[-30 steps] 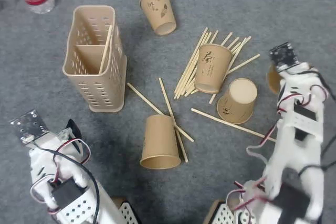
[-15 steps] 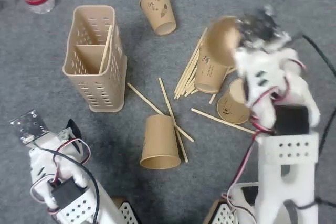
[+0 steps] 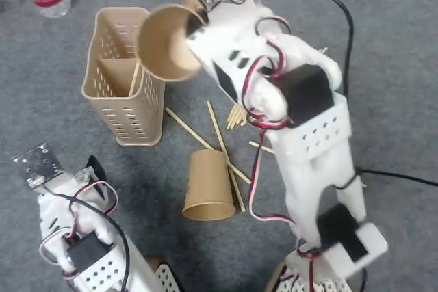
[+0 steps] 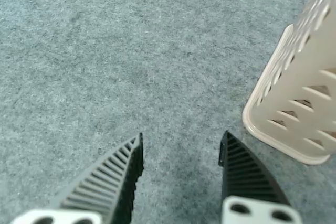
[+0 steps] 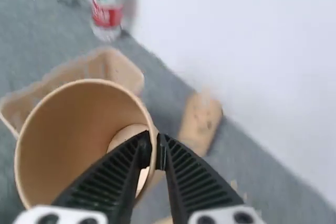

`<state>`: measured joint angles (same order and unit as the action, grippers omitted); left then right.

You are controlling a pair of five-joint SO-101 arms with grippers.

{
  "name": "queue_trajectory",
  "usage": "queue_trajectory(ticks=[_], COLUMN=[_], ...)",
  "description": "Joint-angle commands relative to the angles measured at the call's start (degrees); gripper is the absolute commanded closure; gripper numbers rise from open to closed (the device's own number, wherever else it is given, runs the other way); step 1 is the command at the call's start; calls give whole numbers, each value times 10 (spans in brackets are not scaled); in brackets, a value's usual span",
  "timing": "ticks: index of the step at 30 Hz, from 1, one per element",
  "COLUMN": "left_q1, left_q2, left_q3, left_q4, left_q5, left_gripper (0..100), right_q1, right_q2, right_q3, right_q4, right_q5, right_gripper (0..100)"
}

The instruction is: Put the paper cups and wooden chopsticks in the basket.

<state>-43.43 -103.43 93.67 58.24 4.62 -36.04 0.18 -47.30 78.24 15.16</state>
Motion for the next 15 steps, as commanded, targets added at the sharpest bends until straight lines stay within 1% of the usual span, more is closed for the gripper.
queue_trajectory(ticks=[1, 9, 13, 15], left_q1=[3, 3, 3, 3], left_q2=[-10, -10, -10, -10], left_q3=[-1, -1, -1, -1], left_q4=[-12, -12, -12, -12], left_q5=[-8, -8, -8, -8], left_gripper=[776, 776, 776, 776], right_q1=[-22, -66, -68, -67], right_q2=[29, 135, 198, 224], right_q3=[-84, -104, -105, -105], right_q4=[-36, -189, -277, -300], right_q5=[-6, -11, -11, -11], right_gripper=[991, 991, 991, 991])
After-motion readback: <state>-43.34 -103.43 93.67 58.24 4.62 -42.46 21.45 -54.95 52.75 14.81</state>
